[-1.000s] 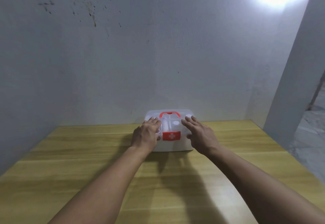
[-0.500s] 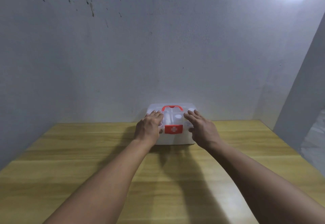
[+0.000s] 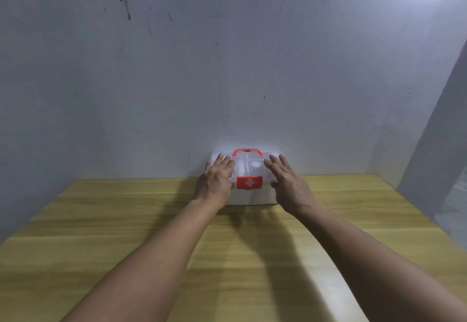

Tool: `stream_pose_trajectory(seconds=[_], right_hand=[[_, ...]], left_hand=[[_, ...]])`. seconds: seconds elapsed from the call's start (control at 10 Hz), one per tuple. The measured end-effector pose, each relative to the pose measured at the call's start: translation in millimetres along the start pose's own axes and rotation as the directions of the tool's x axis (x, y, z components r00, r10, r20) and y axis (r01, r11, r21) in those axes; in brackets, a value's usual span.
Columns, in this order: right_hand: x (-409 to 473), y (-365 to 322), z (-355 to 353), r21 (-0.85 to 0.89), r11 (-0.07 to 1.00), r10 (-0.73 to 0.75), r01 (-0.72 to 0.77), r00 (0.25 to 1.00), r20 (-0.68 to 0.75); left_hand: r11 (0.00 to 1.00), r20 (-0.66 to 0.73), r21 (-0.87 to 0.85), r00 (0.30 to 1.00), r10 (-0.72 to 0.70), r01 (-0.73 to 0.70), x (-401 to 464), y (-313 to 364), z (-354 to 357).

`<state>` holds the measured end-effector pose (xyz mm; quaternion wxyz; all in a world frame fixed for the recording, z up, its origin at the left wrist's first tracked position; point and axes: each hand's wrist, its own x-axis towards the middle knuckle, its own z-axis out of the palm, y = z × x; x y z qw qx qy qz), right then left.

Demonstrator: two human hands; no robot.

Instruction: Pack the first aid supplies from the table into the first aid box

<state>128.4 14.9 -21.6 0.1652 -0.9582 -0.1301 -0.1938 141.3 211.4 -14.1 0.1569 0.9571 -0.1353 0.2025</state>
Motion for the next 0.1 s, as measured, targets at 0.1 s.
stream_pose_trajectory(seconds=[0.1], right_hand=[[-9.9, 0.7, 0.1, -0.076, 0.997, 0.021, -0.017, 0.998, 0.059]], left_hand=[[0.988, 0.118, 0.152, 0.993, 0.006, -0.024, -12.6, 0.4, -2.8]])
